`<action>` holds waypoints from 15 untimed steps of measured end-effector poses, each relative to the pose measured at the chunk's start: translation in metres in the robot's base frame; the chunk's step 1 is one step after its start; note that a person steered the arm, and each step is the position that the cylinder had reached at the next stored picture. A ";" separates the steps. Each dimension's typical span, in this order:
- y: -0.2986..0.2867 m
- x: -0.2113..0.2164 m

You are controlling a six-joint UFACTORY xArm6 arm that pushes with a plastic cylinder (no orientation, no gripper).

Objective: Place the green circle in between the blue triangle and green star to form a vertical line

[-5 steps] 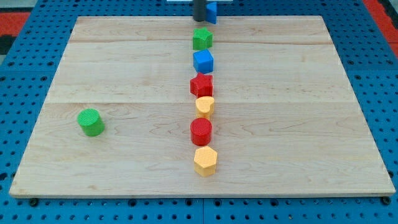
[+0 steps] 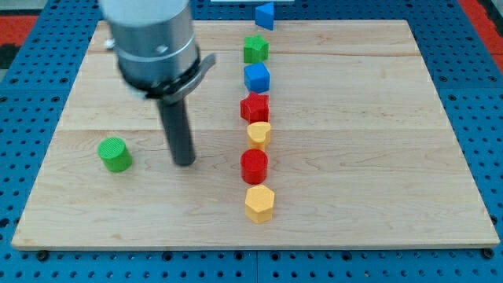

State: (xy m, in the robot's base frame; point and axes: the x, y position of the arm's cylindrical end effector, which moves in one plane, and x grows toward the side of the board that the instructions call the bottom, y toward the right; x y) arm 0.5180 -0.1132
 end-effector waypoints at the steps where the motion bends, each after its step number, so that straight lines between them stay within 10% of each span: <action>1: -0.058 0.032; 5: -0.051 -0.161; 8: -0.005 -0.152; 12: 0.063 -0.283; 15: 0.078 -0.265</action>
State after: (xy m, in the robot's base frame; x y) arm 0.2528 -0.0353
